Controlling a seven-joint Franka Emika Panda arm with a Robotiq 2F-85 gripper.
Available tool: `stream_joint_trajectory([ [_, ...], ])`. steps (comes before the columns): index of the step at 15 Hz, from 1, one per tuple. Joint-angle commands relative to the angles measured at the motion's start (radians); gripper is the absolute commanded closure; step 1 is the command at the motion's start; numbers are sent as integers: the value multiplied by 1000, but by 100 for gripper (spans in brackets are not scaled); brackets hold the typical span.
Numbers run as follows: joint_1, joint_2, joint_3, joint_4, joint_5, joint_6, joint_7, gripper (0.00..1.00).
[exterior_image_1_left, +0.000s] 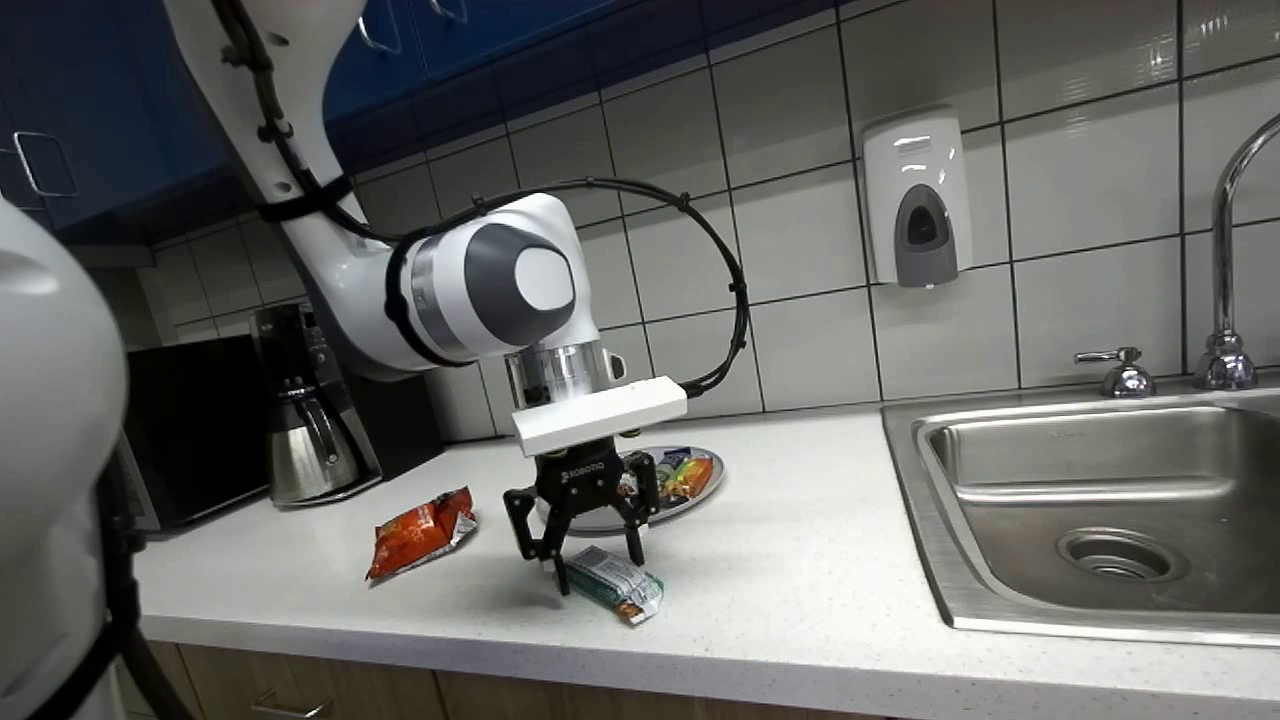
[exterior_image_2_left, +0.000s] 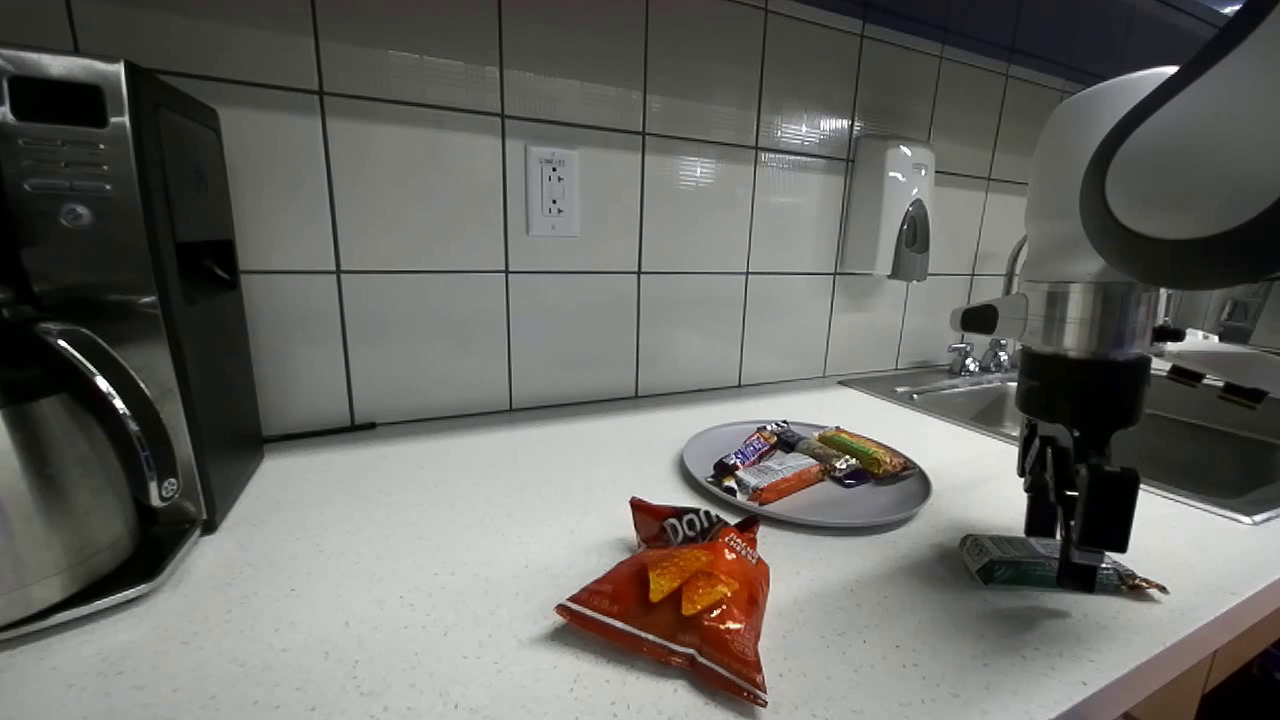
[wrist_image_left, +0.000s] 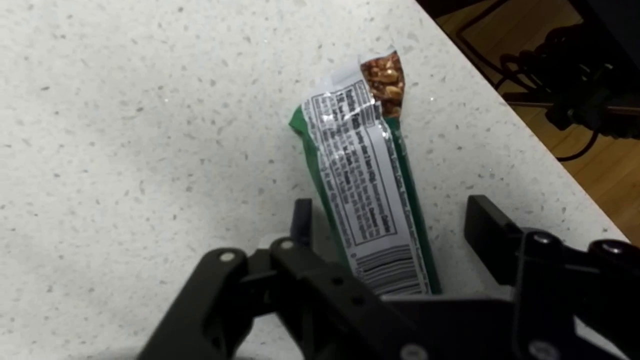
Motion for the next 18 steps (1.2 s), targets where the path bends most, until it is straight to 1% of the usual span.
stream_joint_trajectory([
  [1, -9, -7, -2, -9, -13, 23, -10, 51],
  [4, -9, -7, -2, -9, -16, 25, -9, 75],
  [5, -9, -9, -2, -8, -16, 23, -9, 82],
  [6, -9, -12, -2, -7, -17, 20, -9, 84],
  [12, 0, -62, -3, 10, 7, -40, -52, 84],
  [18, 23, -91, -11, 56, 60, -107, -205, 84],
])
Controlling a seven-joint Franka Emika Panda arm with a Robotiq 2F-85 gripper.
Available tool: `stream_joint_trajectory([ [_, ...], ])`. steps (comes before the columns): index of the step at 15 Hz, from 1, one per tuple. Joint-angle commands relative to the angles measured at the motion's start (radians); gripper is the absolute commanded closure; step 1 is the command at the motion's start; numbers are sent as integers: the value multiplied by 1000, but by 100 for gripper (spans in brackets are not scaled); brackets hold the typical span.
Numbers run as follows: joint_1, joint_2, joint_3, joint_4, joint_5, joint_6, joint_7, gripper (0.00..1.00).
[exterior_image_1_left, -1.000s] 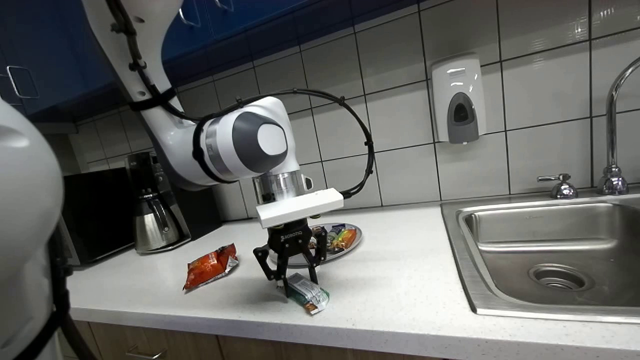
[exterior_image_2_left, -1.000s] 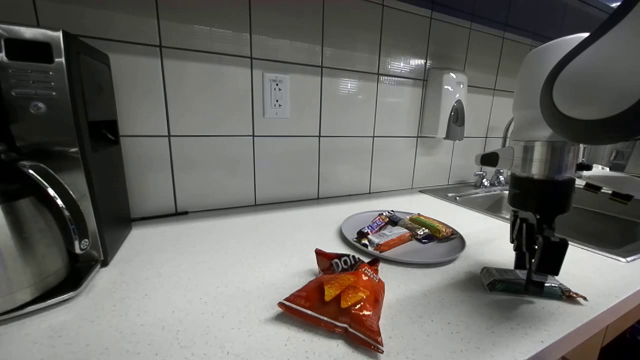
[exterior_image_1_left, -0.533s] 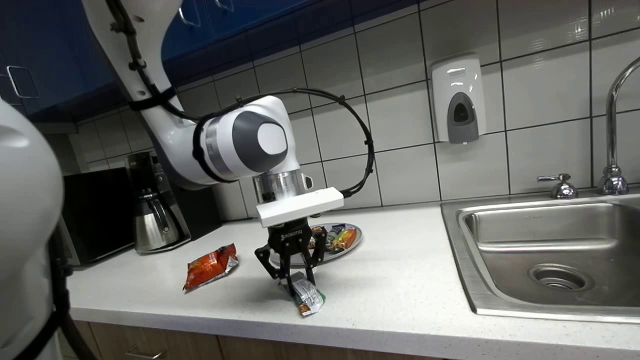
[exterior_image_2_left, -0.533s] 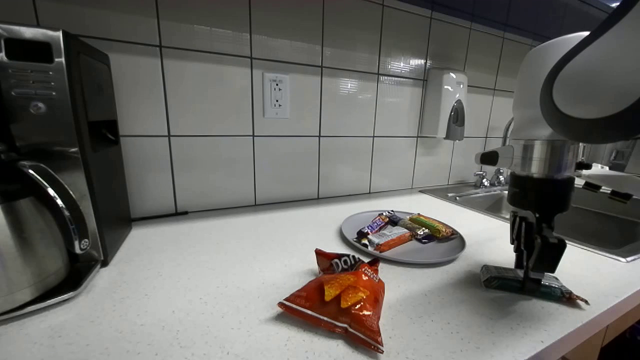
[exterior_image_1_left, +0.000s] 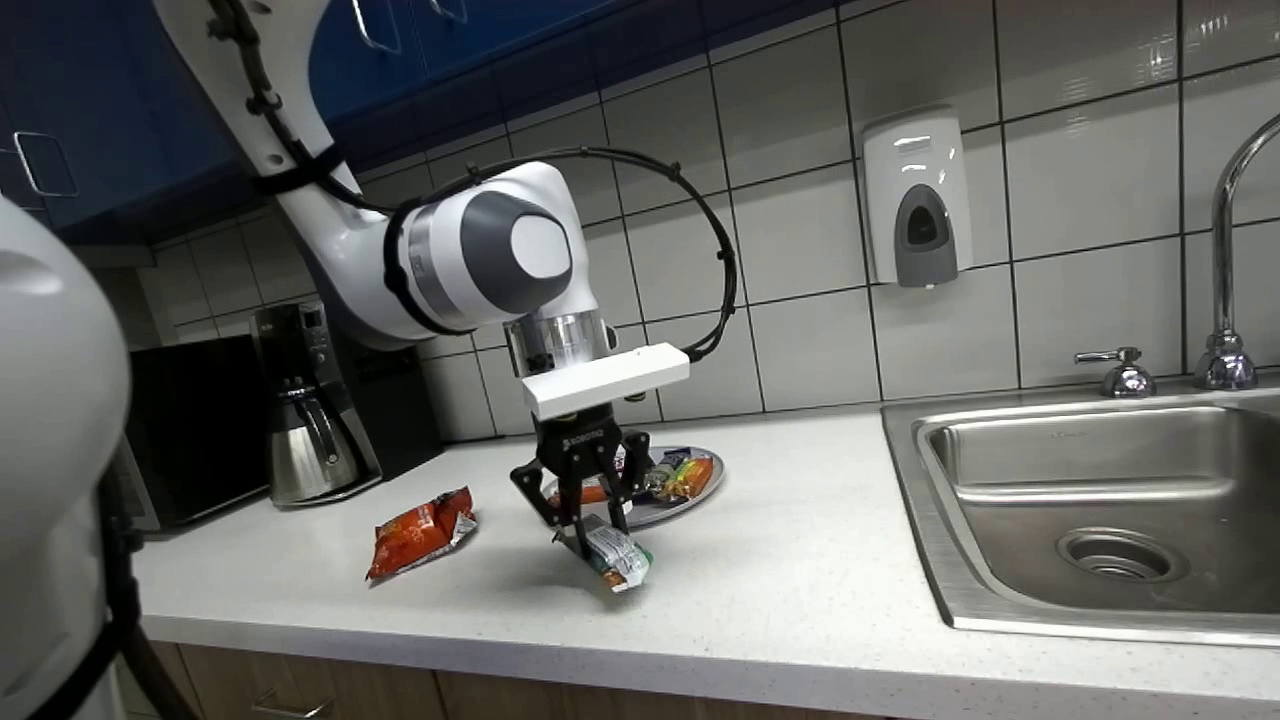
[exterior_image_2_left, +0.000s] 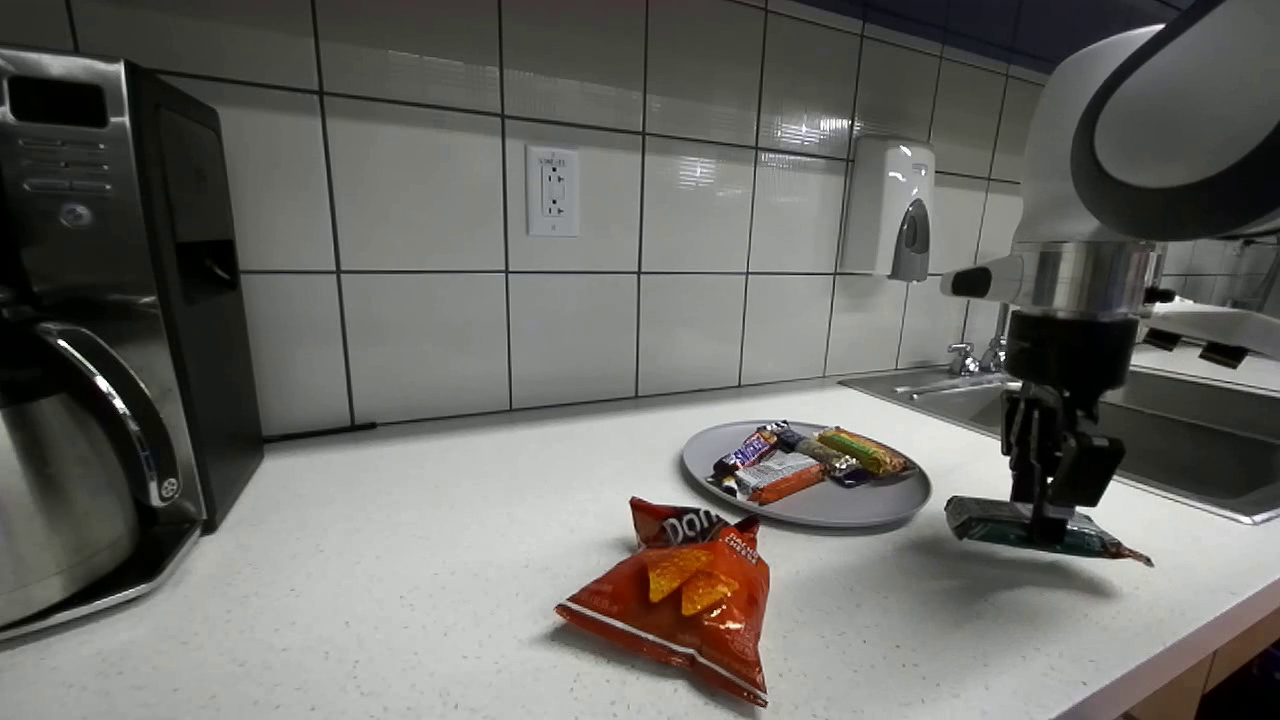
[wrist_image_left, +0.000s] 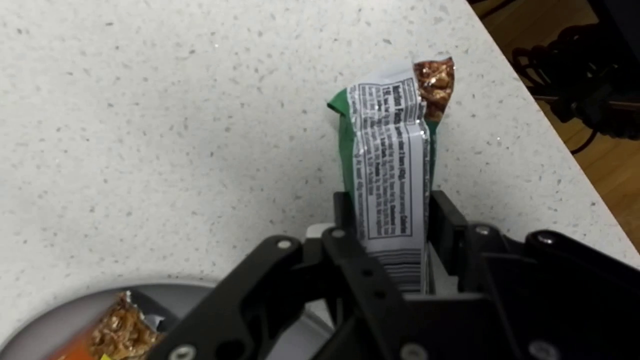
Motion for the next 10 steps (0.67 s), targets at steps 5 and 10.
stream_joint_trajectory([
  [5, 27, -9, -8, 92, 57, -100, -190, 84],
  [10, 32, 47, 3, 162, 57, -111, -245, 84],
])
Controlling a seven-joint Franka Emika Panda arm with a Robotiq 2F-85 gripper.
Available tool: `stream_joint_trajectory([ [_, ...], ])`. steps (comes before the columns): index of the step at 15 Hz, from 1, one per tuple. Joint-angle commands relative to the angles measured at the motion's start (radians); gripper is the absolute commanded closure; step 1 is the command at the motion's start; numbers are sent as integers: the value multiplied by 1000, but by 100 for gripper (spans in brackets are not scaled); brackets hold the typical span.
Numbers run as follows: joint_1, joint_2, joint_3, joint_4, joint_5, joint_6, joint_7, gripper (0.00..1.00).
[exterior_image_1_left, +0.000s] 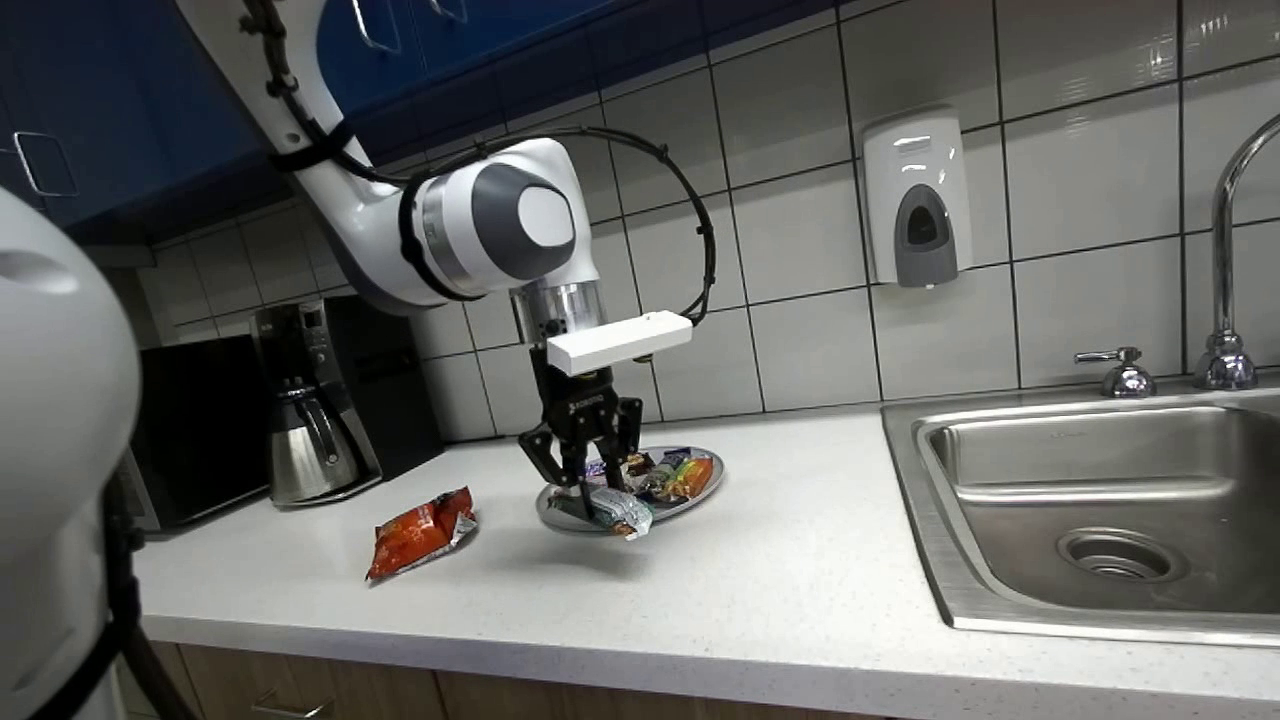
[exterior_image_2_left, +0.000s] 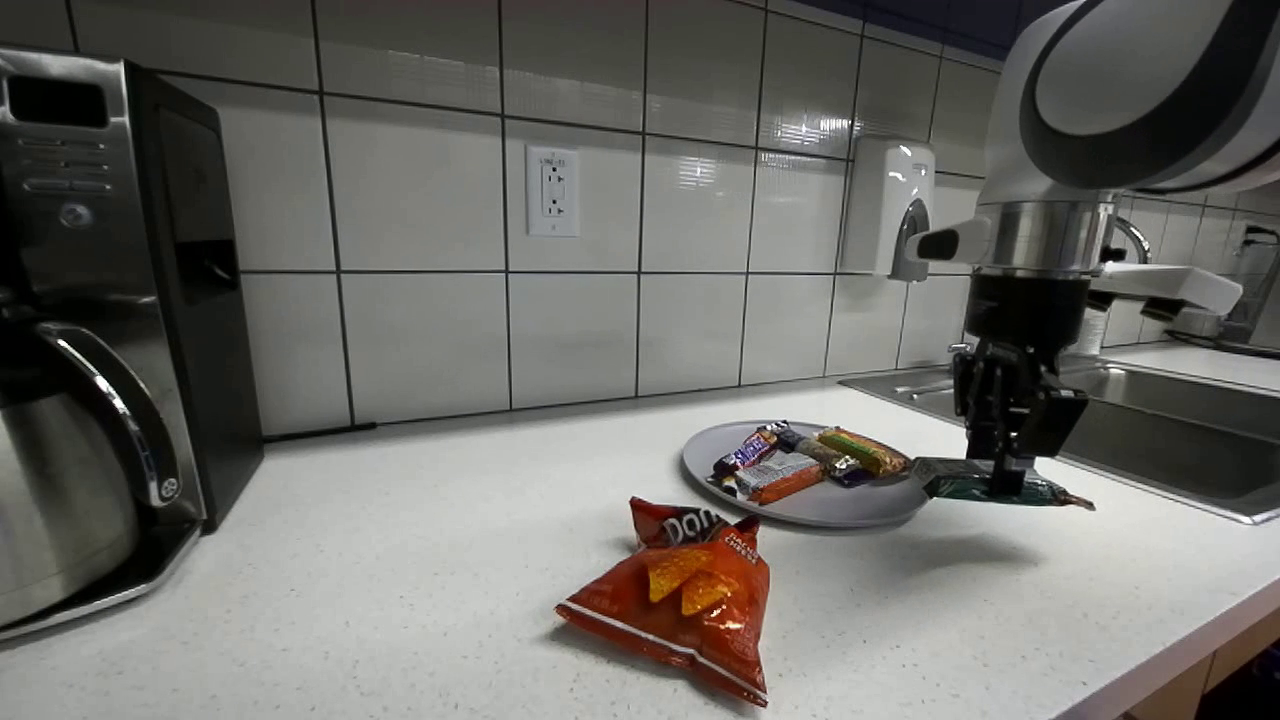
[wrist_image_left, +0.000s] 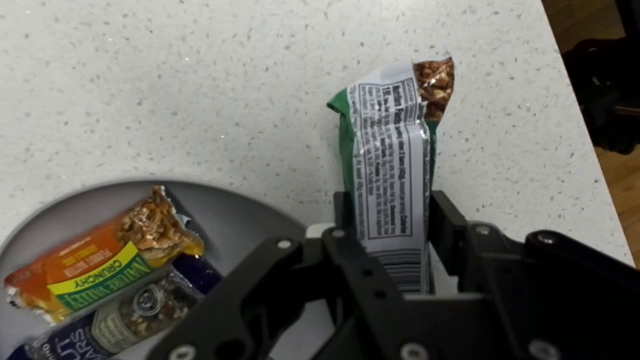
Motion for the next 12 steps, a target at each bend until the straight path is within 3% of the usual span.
stream_joint_trajectory([
  [1, 7, 52, 6, 77, 14, -38, -59, 84],
  [12, -6, 227, 70, 237, -9, -36, -49, 84],
])
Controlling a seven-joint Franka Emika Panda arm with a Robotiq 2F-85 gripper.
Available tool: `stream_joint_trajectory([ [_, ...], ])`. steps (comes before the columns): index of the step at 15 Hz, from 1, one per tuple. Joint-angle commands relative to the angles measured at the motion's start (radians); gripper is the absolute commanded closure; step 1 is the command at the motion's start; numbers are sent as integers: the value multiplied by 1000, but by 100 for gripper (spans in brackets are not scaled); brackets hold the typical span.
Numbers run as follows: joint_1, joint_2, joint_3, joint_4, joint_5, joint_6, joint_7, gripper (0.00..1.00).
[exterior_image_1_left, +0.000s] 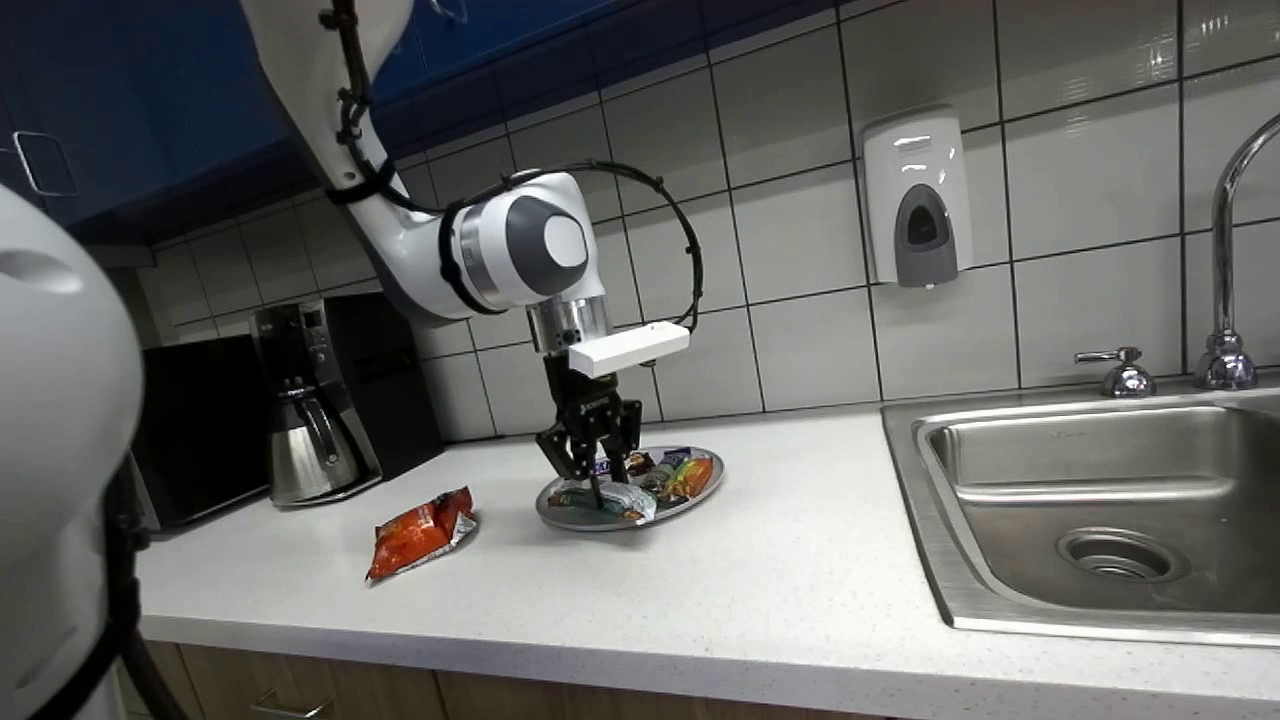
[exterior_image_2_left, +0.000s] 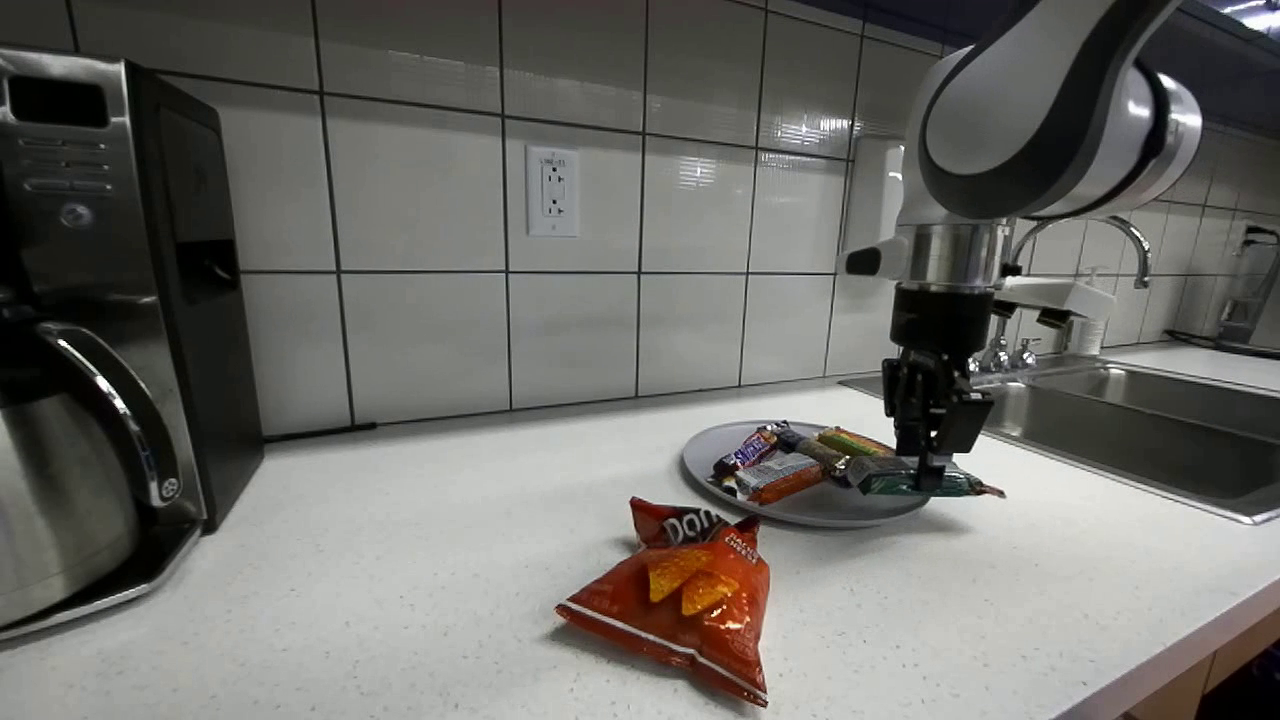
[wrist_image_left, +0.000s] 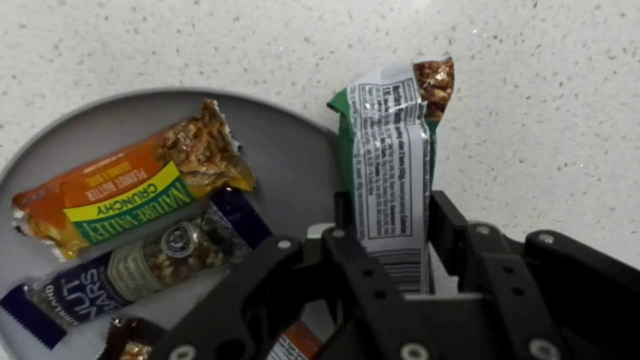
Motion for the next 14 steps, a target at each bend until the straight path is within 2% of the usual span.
stream_joint_trajectory([
  [1, -12, 60, 31, 70, -10, -31, -11, 84],
  [6, -16, 122, 55, 116, -29, -23, -6, 84],
  [10, -19, 125, 68, 131, -43, -25, -17, 84],
  [11, -18, 124, 70, 132, -48, -27, -17, 78],
  [12, -18, 120, 73, 131, -50, -30, -18, 34],
  [13, -18, 118, 75, 130, -52, -30, -20, 34],
  [14, -17, 114, 77, 126, -54, -29, -20, 27],
])
